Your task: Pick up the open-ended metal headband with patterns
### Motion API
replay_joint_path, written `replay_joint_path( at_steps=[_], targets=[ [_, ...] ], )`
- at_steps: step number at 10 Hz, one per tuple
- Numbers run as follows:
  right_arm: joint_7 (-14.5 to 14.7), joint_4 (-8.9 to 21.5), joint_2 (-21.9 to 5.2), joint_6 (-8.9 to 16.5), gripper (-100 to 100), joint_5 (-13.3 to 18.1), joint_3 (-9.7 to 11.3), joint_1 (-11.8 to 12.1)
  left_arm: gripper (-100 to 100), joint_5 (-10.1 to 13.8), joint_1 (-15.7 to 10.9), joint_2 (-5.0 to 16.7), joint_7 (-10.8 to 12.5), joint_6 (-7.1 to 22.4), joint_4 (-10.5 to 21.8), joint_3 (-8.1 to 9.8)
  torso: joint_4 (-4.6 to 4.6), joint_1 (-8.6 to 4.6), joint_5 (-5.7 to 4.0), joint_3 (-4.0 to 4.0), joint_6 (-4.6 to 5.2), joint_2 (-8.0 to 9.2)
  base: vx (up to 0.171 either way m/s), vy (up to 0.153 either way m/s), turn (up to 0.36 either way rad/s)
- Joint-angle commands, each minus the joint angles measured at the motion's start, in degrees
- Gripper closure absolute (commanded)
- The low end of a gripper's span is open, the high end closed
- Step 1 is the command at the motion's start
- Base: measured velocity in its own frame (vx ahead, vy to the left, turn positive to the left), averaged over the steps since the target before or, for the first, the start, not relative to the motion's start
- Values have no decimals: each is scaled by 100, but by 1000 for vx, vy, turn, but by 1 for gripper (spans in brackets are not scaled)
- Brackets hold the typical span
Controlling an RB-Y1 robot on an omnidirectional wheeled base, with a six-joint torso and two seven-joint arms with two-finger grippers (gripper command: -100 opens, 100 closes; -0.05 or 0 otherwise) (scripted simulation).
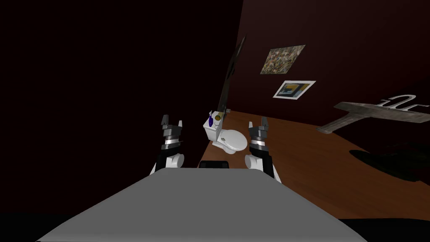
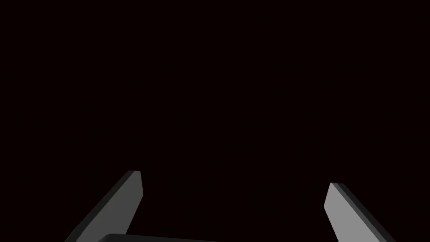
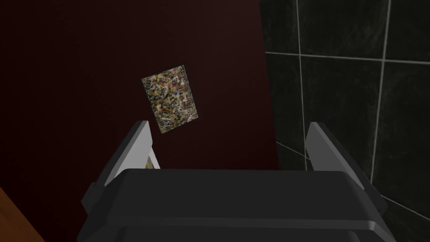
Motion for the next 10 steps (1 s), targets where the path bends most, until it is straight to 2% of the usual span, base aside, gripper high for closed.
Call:
replay_joint_path(
  at_steps=[1,5,6,7,8,9,10],
  targets=[
    [-106,134,-246,18,-100,-223,-19,-91,0,0,0,0,0,0,0,0,0,0,0,0,0,0,1,-29,85],
    [-474,597,-614,77,-100,-911,-93,-415,0,0,0,1,0,0,0,1,-1,-35,-8,-2,-1,-4,6,-76,112],
    [-474,597,-614,77,-100,-1010,-93,-415,0,0,0,1,0,0,0,1,-1,-36,-8,-3,-1,-4,5,-58,30],
    [-599,756,-682,95,-100,-1219,-121,-527,0,0,0,1,0,0,0,1,-1,-26,-7,-3,1,-5,0,-53,79],
    [-599,756,-682,95,-100,-1280,-121,-527,0,0,0,1,0,0,0,0,-1,-23,-5,-2,-1,-4,1,-40,60],
    [-734,931,-741,114,-100,-1502,-154,-652,0,0,0,0,0,0,0,0,-1,-17,-4,-2,0,-3,4,-47,100],
    [-734,931,-741,114,-100,-1576,-154,-652,0,0,0,1,0,0,0,0,-1,-19,-4,-3,-1,-5,1,-48,57]
  ],
)
